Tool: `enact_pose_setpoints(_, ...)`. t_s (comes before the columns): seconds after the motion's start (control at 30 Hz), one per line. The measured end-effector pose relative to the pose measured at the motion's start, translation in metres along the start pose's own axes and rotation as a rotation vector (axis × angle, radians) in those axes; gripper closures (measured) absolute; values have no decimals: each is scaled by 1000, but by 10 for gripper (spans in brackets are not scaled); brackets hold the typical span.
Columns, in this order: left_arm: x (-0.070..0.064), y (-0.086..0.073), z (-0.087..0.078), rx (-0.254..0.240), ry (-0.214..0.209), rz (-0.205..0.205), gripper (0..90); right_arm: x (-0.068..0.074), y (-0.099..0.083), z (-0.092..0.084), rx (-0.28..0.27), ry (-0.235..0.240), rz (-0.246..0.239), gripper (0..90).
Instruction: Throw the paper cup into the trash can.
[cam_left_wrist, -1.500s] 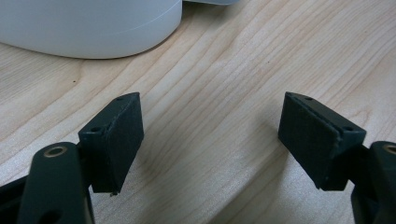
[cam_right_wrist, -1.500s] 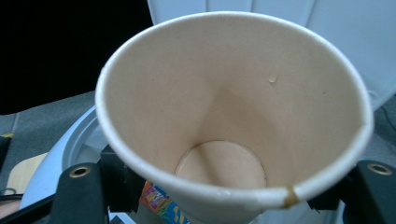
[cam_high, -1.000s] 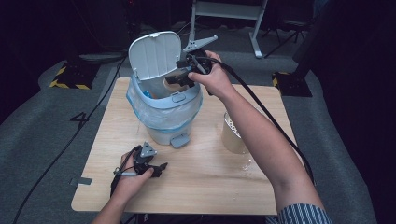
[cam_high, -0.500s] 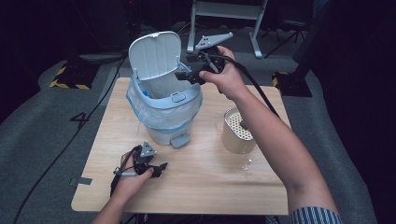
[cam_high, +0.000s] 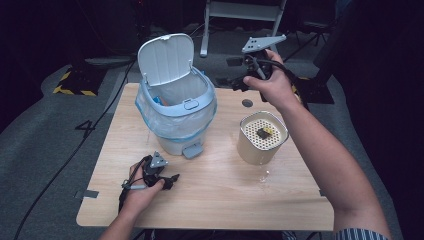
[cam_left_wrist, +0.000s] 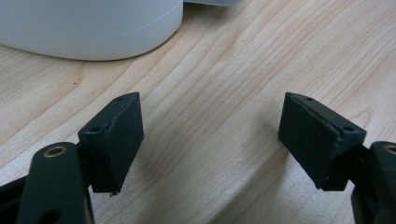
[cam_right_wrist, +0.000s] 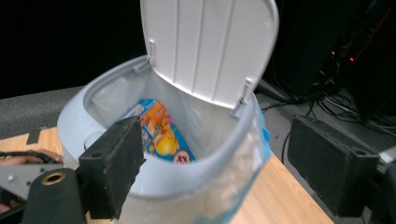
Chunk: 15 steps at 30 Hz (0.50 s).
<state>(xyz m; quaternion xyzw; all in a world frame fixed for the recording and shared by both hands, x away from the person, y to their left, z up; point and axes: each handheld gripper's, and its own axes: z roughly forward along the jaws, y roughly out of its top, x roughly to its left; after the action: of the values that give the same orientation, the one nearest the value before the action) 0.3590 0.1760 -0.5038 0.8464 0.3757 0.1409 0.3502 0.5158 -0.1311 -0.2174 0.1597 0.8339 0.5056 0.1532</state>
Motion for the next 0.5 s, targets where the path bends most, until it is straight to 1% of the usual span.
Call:
enact_pose_setpoints(0.1, 0, 0, 0, 0, 1, -1, 225, -4, -5, -14, 7, -16, 7, 199)
enact_pose_setpoints(0.27, 0, 0, 0, 0, 4, 3, 225, -8, -14, -37, 7, -37, 43, 221)
enact_pose_setpoints(0.3, 0, 0, 0, 0, 4, 3, 225, -9, -18, -44, 9, -42, 56, 240)
enact_pose_setpoints(0.4, 0, 1, 1, -2, 0, -1, 225, -10, -26, -57, 13, -54, 70, 242)
enact_pose_setpoints(0.5, 1, 1, 1, -1, 4, 4, 225, -10, -35, -72, 10, -65, 82, 242)
